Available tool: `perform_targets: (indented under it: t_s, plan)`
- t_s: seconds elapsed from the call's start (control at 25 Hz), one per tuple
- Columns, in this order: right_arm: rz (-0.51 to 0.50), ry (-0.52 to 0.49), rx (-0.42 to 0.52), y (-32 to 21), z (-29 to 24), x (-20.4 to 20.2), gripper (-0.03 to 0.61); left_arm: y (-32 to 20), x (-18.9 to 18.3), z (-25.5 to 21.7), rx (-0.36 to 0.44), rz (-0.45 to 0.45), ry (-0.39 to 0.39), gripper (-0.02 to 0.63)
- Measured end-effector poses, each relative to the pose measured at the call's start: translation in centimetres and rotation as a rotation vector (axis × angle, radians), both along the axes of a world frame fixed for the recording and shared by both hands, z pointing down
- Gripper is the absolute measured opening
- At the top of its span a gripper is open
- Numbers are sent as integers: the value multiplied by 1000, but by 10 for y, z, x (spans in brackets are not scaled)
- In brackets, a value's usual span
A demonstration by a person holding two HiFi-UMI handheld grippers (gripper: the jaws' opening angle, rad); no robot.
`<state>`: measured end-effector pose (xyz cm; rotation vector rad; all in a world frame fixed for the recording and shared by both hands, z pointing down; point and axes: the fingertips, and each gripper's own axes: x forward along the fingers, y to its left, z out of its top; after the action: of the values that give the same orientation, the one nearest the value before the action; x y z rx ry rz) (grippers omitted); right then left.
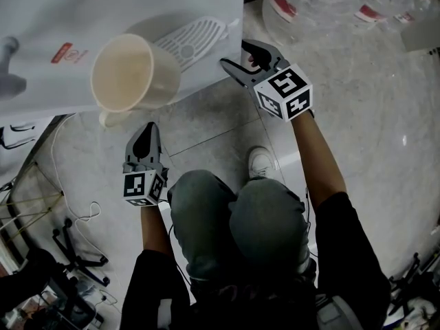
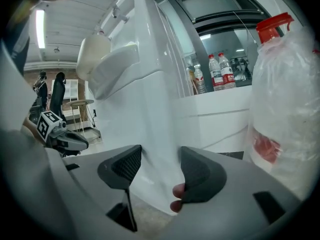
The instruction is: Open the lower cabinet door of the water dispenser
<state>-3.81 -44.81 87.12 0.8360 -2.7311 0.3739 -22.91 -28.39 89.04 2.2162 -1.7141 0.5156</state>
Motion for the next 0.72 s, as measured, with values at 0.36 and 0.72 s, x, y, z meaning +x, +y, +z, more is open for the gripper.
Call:
perform_targets:
  t_s: [0.36,0.72]
  plan:
    - [26,18,3,2,-1,1,252,-3,5,-1,12,12,8,11]
    - [39,31,11,9,-1,4,244,0,6,2,7,16,13,11]
